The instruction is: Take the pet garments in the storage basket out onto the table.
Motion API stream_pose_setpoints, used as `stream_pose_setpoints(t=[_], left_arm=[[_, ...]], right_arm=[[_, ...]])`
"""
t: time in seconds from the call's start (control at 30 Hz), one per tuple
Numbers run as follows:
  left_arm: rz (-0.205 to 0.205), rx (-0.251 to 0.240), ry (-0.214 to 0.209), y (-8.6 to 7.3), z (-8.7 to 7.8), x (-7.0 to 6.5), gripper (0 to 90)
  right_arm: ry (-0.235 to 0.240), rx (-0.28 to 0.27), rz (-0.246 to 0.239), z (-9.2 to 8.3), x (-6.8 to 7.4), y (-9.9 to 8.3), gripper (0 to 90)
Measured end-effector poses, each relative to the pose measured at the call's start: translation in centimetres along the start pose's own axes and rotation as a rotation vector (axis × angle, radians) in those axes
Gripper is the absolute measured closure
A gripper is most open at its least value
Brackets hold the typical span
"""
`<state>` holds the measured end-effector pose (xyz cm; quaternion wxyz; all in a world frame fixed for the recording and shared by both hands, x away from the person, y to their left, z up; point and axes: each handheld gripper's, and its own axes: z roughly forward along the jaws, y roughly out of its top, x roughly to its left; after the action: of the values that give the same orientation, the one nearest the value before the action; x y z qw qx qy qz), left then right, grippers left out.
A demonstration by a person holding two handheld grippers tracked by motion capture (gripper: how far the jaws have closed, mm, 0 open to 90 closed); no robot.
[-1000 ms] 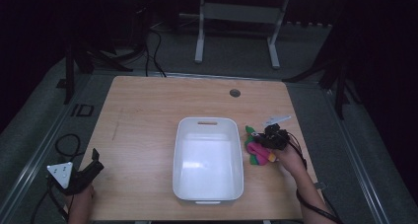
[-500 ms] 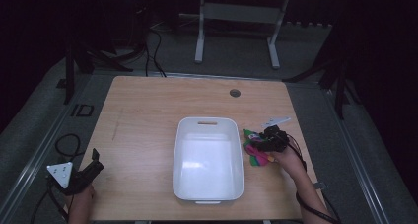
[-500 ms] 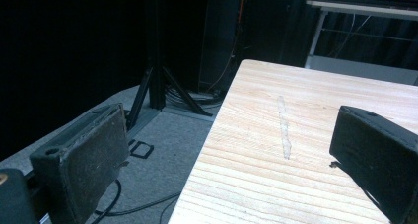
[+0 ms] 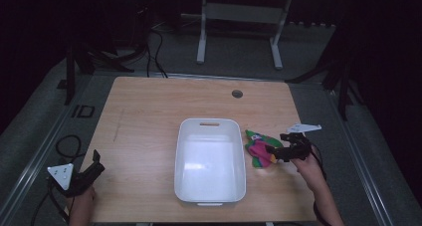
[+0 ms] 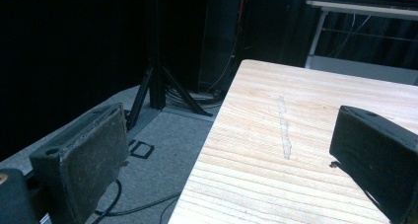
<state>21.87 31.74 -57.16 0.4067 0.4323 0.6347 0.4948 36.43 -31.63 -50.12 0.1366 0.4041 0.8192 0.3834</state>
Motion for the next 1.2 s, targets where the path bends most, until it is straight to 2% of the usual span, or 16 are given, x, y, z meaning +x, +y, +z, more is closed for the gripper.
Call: stream_pose_setpoints(t=[0.07, 0.23, 0.4, 0.5, 0.7, 0.8, 0.9, 0.93, 1.07, 1.13, 1.2], left_arm=[[0.0, 0.0, 0.0, 0.0, 0.0, 0.0, 1.8], [0.001, -0.001, 0.001, 0.0, 0.0, 0.0, 1.9], [0.003, -0.001, 0.001, 0.0, 0.0, 0.0, 1.9], [0.004, -0.002, 0.001, 0.0, 0.0, -0.1, 1.9], [0.005, -0.002, 0.002, 0.0, 0.0, -0.1, 1.8], [0.005, -0.002, 0.001, 0.0, 0.0, -0.1, 1.9], [0.005, -0.002, 0.001, 0.0, 0.0, -0.1, 1.9], [0.005, -0.002, 0.001, 0.0, 0.0, -0.1, 1.9], [0.004, -0.002, 0.001, 0.0, 0.0, -0.1, 1.9], [0.004, -0.002, 0.001, 0.0, 0.0, -0.1, 1.9], [0.005, -0.002, 0.001, 0.0, 0.0, -0.1, 1.9]], right_arm=[[-0.002, -0.028, 0.015, -0.7, -0.3, -0.8, 12.6], [-0.041, -0.08, 0.047, -2.1, -1.1, -2.9, 12.6], [-0.098, -0.1, 0.066, -3.3, -1.7, -4.9, 12.7], [-0.123, -0.105, 0.094, -3.7, -2.0, -6.1, 12.7], [-0.179, -0.153, 0.158, -4.7, -2.3, -8.2, 13.3], [-0.198, -0.191, 0.205, -5.1, -2.1, -9.1, 13.3], [-0.25, -0.209, 0.207, -5.3, -1.8, -9.7, 13.1], [-0.281, -0.214, 0.212, -5.5, -1.7, -10.1, 13.1], [-0.34, -0.23, 0.226, -5.7, -1.6, -11.1, 13.2], [-0.361, -0.223, 0.232, -5.7, -1.5, -11.6, 13.1], [-0.36, -0.223, 0.243, -5.8, -1.5, -12.1, 13.1]])
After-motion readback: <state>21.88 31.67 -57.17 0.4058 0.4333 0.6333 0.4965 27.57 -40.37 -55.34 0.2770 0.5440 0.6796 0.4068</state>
